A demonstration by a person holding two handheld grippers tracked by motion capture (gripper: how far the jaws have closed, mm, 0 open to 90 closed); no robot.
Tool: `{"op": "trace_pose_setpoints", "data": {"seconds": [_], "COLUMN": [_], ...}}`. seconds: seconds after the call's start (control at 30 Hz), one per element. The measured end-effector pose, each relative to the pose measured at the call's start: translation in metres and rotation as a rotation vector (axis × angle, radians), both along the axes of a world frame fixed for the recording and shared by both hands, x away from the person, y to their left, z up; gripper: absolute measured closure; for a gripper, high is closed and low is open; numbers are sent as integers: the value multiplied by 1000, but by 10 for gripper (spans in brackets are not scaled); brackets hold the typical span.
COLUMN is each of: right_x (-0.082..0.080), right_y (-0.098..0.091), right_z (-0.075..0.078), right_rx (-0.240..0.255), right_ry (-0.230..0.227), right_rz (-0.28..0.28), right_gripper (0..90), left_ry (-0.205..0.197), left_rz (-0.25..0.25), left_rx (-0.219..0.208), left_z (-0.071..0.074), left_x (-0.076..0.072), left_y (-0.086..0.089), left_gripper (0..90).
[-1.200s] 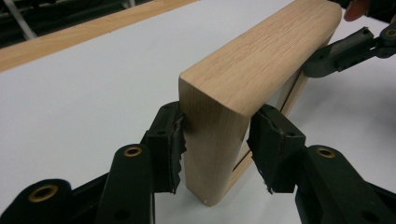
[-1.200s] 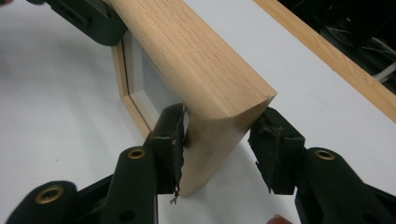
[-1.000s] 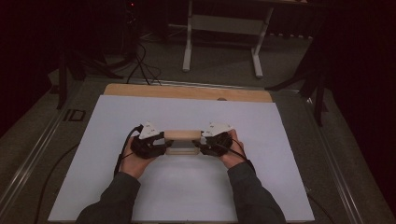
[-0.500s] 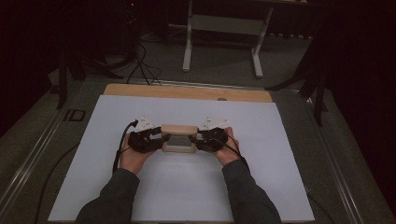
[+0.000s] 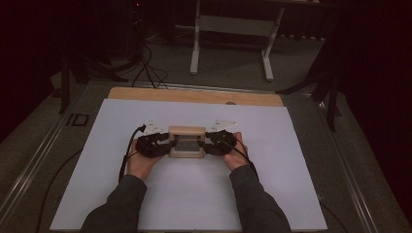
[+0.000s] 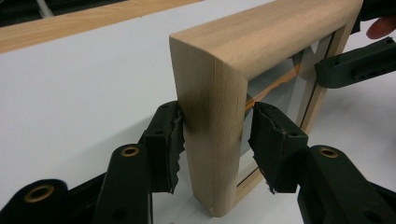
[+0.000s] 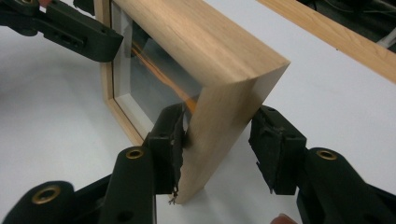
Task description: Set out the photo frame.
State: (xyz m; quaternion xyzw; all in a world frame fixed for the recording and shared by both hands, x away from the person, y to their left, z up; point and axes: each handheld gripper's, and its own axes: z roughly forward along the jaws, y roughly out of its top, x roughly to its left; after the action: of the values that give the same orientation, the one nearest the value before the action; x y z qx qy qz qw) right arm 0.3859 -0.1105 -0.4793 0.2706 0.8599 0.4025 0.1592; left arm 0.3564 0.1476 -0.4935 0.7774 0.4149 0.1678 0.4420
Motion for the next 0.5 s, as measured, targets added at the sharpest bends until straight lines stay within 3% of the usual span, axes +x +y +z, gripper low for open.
{"op": "trace_pose_setpoints", "data": {"seconds": [0.23, 0.5], "right_x": [3, 5], "right_y": [0, -2], "right_z": [-4, -7], "right_rx": [10, 3], "right_ry": [27, 49], "right_rz": [-18, -37], "right_gripper": [526, 482], "left_ry": [17, 51], "left_rz": [5, 8], "left_rx": [-10, -20], "left_z": [-4, -9], "left_x": [4, 8], "left_y": [1, 0], "left_gripper": [530, 456]}}
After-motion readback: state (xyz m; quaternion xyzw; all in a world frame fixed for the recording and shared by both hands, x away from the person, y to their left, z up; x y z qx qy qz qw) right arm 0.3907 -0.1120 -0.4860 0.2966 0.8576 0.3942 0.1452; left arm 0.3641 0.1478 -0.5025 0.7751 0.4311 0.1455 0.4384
